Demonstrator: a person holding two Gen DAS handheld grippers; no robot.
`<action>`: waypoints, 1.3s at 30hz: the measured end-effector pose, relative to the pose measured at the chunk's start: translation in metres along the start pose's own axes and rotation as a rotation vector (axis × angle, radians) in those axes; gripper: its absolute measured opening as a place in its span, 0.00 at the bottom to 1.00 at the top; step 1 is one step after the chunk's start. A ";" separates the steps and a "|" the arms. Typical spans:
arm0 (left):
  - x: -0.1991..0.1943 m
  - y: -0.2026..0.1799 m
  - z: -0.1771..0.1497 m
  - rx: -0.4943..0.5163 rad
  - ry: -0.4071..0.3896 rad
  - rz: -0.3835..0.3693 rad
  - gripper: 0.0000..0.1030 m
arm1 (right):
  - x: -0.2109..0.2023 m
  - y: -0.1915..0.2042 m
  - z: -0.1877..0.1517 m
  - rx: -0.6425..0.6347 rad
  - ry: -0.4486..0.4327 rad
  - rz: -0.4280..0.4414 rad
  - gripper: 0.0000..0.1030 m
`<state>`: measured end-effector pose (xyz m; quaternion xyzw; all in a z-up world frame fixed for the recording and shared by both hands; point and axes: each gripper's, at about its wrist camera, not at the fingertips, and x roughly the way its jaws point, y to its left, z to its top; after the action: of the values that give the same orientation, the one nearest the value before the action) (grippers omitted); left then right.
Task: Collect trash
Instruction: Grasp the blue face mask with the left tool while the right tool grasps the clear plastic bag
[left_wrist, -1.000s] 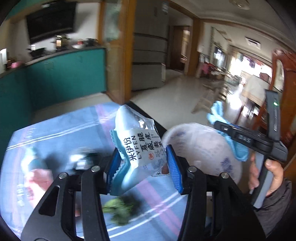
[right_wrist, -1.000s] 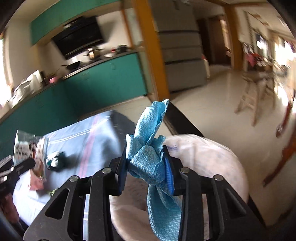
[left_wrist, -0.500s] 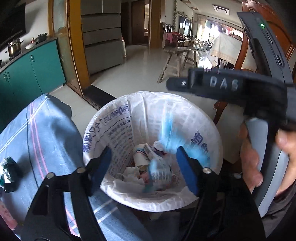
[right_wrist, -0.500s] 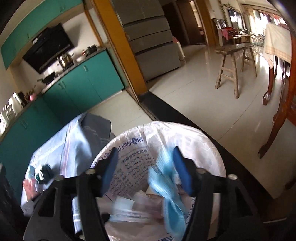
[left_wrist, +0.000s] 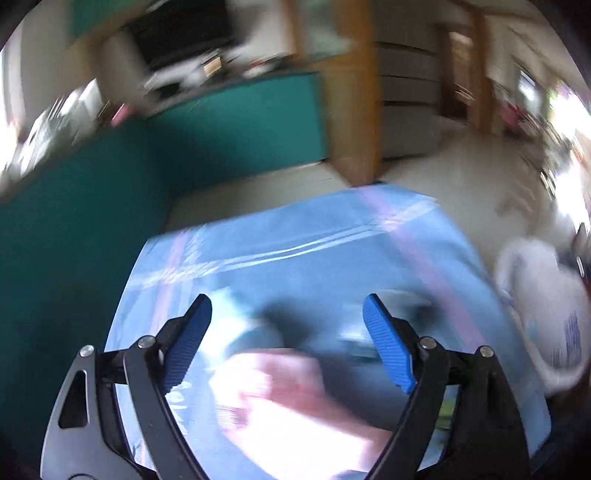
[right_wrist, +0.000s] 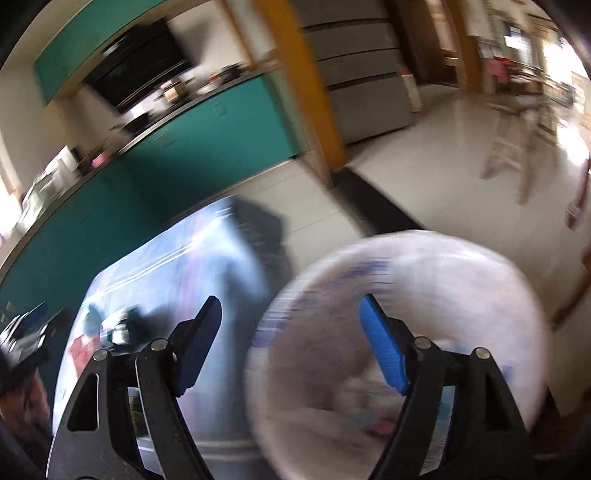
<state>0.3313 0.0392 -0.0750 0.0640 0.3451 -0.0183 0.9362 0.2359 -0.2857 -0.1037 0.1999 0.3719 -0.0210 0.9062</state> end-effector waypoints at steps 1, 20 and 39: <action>0.015 0.022 0.002 -0.080 0.036 -0.011 0.83 | 0.014 0.028 0.003 -0.047 0.032 0.054 0.74; 0.091 0.055 -0.019 -0.177 0.237 -0.150 0.54 | 0.135 0.213 -0.034 -0.419 0.291 0.196 0.76; -0.016 0.030 -0.015 -0.024 -0.088 0.056 0.40 | 0.050 0.163 -0.028 -0.415 0.063 0.209 0.62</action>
<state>0.3121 0.0708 -0.0728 0.0617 0.3018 0.0091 0.9513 0.2838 -0.1200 -0.0992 0.0472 0.3736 0.1560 0.9131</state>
